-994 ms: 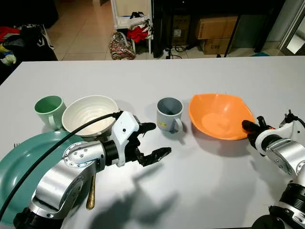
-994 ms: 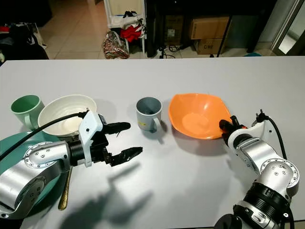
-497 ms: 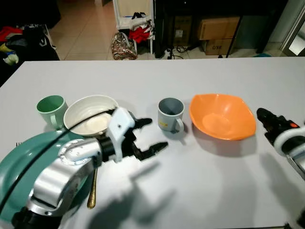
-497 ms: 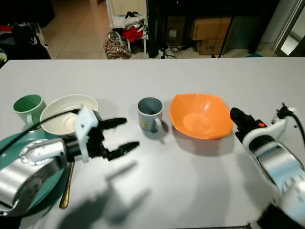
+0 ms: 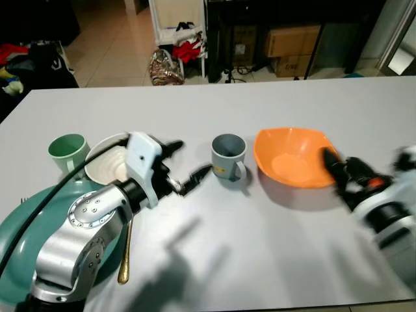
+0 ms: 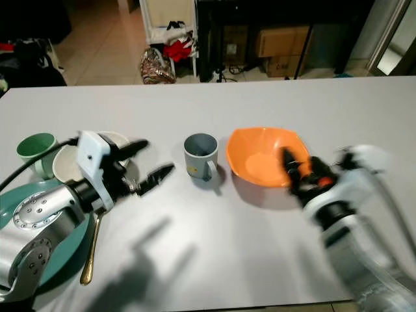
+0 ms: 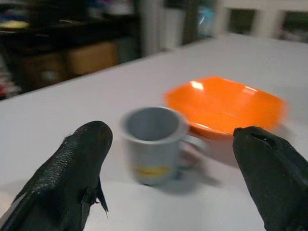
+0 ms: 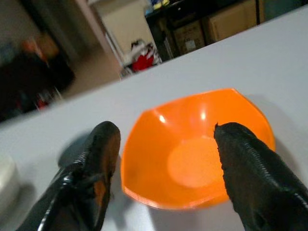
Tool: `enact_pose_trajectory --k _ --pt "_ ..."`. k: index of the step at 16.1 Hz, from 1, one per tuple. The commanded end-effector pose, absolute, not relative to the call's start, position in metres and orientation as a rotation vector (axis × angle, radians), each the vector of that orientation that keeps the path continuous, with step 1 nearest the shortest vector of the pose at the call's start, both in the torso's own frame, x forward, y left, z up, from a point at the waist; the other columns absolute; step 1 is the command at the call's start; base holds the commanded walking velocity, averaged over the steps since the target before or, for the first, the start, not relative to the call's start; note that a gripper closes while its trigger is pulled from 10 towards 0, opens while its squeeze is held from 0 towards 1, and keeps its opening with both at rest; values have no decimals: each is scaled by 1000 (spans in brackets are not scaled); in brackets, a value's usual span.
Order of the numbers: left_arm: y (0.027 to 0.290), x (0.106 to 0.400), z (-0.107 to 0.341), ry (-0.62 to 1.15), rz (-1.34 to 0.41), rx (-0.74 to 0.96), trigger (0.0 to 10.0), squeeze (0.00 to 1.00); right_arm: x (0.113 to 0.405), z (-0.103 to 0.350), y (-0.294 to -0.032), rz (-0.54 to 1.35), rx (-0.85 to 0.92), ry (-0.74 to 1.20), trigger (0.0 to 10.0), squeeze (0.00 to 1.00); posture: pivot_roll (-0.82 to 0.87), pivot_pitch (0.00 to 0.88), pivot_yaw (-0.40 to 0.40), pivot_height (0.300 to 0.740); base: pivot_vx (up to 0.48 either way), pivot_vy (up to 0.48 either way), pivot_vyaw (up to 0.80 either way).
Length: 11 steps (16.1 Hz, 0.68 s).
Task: Setting the table
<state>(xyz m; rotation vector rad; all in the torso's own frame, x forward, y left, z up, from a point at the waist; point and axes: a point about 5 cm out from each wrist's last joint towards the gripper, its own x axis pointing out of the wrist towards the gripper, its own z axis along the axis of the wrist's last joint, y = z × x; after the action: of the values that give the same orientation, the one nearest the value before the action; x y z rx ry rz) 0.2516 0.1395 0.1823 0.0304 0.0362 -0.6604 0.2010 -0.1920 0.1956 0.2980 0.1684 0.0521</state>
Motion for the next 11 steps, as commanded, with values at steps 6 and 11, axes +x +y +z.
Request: enact_pose_trajectory --k 6,11 --pt "164 255 189 -35 -370 136 10000 0 205 209 -169 23 -46 -96 10000 1000 3 0 41 740 0 0 800" --pt "157 263 202 -95 -347 139 10000 0 208 205 -160 32 -51 -96 10000 1000 7 0 54 740 0 0 800"
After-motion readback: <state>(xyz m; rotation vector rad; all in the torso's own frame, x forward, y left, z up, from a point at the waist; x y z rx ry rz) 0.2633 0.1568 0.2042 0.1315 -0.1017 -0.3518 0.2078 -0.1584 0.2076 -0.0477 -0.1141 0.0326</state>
